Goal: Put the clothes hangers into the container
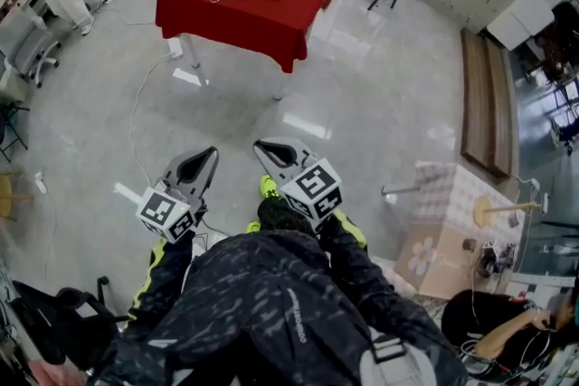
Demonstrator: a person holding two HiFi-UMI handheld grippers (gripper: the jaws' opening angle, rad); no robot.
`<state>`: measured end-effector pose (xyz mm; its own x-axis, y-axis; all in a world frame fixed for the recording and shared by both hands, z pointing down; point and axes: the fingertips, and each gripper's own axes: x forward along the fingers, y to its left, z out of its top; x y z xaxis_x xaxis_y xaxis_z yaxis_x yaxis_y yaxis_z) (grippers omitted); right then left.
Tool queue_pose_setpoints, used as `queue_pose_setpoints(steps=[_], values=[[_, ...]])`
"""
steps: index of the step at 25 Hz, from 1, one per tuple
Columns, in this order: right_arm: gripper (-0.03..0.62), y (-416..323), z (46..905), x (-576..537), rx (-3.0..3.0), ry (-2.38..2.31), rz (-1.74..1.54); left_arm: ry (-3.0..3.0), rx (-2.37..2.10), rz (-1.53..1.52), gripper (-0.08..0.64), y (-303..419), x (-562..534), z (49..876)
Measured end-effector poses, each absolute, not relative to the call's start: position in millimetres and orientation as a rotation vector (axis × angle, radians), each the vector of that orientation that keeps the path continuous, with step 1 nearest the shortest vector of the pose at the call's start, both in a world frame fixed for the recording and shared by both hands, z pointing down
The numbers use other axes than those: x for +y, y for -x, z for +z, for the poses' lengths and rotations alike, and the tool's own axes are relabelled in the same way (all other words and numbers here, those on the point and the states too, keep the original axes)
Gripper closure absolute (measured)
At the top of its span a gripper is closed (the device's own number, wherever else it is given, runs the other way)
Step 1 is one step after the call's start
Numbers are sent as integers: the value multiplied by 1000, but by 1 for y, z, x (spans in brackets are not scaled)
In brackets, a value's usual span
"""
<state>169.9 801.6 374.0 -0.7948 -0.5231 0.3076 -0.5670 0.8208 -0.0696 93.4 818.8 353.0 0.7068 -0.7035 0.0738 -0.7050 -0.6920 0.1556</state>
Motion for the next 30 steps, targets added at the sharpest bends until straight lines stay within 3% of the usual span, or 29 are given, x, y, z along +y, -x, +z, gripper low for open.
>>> queue_pose_setpoints(steps=[30], values=[[575, -152, 397, 489, -2731, -635, 234, -2594, -1296, 95, 548, -83, 512, 371]])
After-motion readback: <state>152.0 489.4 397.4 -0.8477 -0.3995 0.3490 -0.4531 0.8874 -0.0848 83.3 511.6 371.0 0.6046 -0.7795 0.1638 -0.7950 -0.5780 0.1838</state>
